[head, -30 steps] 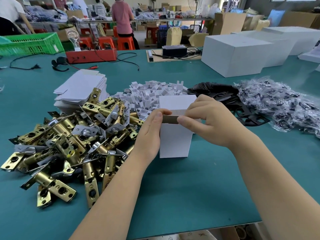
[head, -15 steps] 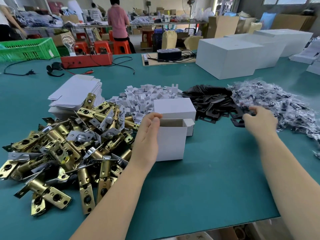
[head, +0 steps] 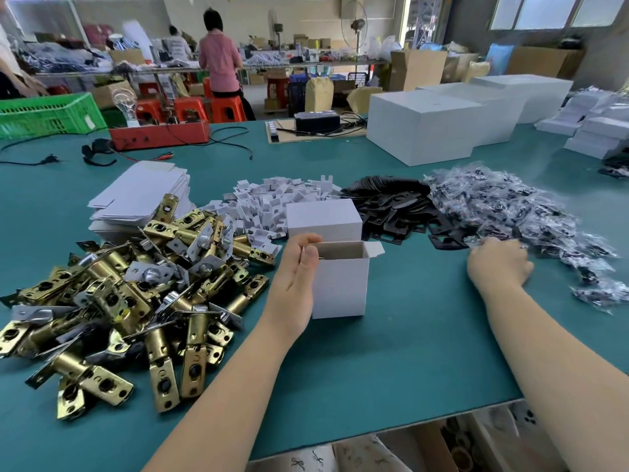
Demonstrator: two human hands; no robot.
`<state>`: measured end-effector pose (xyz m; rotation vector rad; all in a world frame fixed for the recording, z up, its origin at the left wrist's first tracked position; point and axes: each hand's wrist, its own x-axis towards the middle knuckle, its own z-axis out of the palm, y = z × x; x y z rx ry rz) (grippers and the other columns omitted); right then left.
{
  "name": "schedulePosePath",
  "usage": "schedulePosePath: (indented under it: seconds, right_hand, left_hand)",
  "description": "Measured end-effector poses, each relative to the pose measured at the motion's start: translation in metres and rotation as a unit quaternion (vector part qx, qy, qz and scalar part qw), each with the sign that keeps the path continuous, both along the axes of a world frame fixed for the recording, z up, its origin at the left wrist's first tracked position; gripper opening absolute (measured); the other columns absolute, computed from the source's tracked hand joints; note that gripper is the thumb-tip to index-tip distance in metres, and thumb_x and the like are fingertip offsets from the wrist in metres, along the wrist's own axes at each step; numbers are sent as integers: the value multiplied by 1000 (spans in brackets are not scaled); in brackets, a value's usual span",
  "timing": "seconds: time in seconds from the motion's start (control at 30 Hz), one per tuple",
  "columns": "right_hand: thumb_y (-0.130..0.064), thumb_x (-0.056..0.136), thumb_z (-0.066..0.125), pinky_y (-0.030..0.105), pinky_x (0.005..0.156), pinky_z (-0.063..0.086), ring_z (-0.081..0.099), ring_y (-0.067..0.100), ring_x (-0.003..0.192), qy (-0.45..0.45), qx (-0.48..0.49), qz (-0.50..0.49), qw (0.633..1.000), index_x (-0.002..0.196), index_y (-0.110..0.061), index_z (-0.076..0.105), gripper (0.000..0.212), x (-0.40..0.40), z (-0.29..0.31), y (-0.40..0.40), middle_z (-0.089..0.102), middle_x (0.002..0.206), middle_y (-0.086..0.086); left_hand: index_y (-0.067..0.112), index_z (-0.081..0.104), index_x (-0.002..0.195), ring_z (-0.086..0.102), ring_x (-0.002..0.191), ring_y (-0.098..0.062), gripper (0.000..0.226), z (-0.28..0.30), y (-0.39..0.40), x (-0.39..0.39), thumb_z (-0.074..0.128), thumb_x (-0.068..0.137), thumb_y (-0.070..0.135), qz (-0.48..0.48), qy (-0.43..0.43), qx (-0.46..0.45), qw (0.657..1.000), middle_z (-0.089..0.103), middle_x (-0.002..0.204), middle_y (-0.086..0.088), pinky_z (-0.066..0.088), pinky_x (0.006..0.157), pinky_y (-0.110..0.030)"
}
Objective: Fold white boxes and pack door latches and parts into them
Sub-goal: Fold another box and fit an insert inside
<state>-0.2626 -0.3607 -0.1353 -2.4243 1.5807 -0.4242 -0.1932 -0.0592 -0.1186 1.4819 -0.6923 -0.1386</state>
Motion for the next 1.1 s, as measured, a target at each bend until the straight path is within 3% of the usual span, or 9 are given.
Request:
schedulePosePath:
  seconds: [0.27,0.47,0.6,0.73,0.87,0.93,1.0,1.03,1.1]
  right_hand:
    - [-36,96,49,44,97,40,42,39,119,33,-24,84,996,124,-17,60,36,-7,4,11,54,127,20]
    - [-23,98,45,42,90,43,45,39,118,44,-10,138,989,126,-6,55,35,-5,11,14,50,128,22]
    - [-37,98,47,44,98,38,41,38,122,153,6,141,978,123,-6,55,40,-3,16,19,48,131,23]
    - [-17,90,54,34,71,45,54,32,88,94,-7,160,983,102,-5,62,19,-5,19,23,64,103,15]
    - [-23,89,56,35,74,45,59,32,98,117,-24,218,969,107,-4,64,28,-7,27,35,65,108,18]
    - [-20,88,55,33,59,38,55,30,79,59,-21,249,967,77,-11,59,14,-8,31,44,61,83,14]
    - [-18,86,53,33,54,28,47,29,69,-59,-10,273,960,70,-13,51,17,-6,36,57,50,68,10]
    - [-17,85,53,34,56,30,47,29,70,-127,3,288,949,82,-15,59,7,-4,41,65,51,70,8]
    - [-18,86,53,32,60,38,53,30,75,-229,70,317,918,123,-23,58,37,-3,59,87,56,78,4]
  left_hand:
    - [31,51,108,49,93,-13,26,-1,2,0,33,94,44,1,-20,8,1000,54,101,1,39,83,-25]
    - [33,51,107,47,77,3,25,-3,4,0,32,94,43,15,-31,12,999,53,80,29,37,72,-12]
    - [33,51,107,48,83,-5,25,-1,5,-1,33,93,44,16,-24,10,1000,54,90,13,39,77,-21]
    - [33,51,107,50,91,-13,25,0,5,-2,33,93,44,14,-15,9,1000,56,97,6,40,83,-31]
    - [32,51,108,51,92,-11,26,-1,5,-2,33,94,44,11,-22,10,1000,56,98,5,40,83,-24]
    - [31,51,108,50,88,-8,26,-1,5,-2,33,93,44,11,-21,8,1000,55,96,7,40,80,-21]
    - [31,51,109,50,88,-7,26,-1,5,-2,34,93,43,9,-19,4,1000,56,95,8,40,81,-20]
    - [31,51,109,50,88,-7,26,-1,5,-1,34,93,43,8,-17,4,1000,56,95,10,40,81,-20]
    - [32,51,109,50,87,-3,25,-2,5,-1,34,93,43,10,-19,9,1000,56,92,19,40,80,-17]
